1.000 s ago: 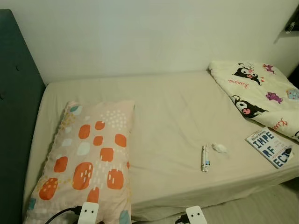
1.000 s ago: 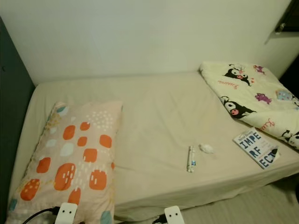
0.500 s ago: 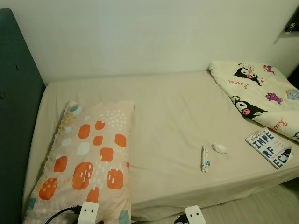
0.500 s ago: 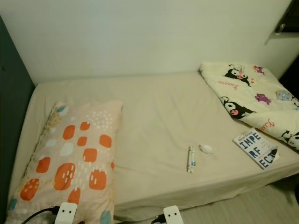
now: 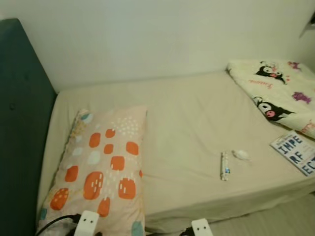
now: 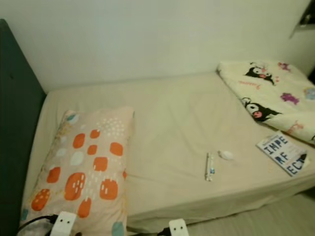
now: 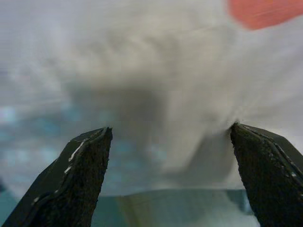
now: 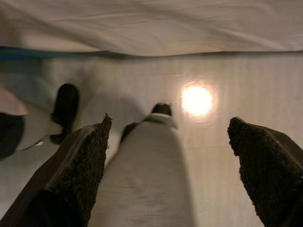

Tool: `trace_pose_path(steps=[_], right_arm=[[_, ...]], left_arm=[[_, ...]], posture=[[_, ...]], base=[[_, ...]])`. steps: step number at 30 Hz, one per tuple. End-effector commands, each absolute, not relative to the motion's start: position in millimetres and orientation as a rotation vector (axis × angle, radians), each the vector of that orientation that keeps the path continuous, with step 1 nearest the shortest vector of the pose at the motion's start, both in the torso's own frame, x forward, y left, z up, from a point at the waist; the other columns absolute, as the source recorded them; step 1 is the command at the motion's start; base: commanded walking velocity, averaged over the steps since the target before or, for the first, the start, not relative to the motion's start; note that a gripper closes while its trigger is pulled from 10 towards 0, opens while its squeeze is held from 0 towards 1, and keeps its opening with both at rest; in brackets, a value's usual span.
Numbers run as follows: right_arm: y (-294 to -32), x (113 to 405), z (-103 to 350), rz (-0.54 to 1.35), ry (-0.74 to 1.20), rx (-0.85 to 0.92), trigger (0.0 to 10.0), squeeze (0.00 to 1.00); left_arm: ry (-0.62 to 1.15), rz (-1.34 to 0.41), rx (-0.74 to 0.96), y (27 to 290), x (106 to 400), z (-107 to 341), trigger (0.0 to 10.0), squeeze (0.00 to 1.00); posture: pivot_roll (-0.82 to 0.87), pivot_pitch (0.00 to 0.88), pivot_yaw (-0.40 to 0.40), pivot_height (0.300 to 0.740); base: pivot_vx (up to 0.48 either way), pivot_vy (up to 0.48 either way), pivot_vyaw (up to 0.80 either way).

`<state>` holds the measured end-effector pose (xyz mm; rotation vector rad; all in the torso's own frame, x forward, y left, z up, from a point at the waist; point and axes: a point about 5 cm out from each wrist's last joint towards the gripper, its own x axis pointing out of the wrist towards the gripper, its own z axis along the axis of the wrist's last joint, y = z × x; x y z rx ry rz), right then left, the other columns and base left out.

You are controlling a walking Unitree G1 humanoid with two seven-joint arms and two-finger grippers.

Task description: Clean up the room

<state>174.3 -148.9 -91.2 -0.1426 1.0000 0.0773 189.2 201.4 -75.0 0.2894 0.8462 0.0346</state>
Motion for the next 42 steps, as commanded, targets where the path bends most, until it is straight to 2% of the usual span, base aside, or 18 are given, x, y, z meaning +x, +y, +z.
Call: trace_pose_path(steps=[1,11,14,20,30,42], right_arm=[[-148,169,-94,0.057,1.011,-0.12,10.0,0.0],[-157,181,-87,0.013,0.966,-0.12,10.0,0.0],[-171,188,-83,-0.013,0.931,-0.116,10.0,0.0],[-187,182,-84,-0.016,0.958,-0.165,10.0,0.0],[-168,186,-84,0.013,0.944,-0.141,10.0,0.0],[-165,182,-87,0.061,0.976,-0.151,10.0,0.0]], left_arm=[[0.869,0.017,0.307,202,184,-78,10.0,0.0],[0.857,0.049,0.261,196,190,-76,10.0,0.0],[0.834,0.066,0.248,192,194,-74,10.0,0.0],[0.834,0.07,0.221,185,193,-76,10.0,0.0],[0.809,0.045,0.26,186,195,-74,10.0,0.0],[0.81,0.06,0.26,182,192,-75,10.0,0.0]], posture=[[0.09,0.0,0.102,0.74],[0.03,0.0,0.07,0.74],[0.0,0.0,0.037,0.74],[0.02,0.0,0.035,0.74],[0.04,0.0,0.041,0.74],[0.08,0.0,-0.023,0.74]], base=[[0.0,0.0,0.0],[0.0,0.0,0.0],[0.0,0.0,0.0],[0.0,0.0,0.0],[0.0,0.0,0.0],[0.0,0.0,0.0]])
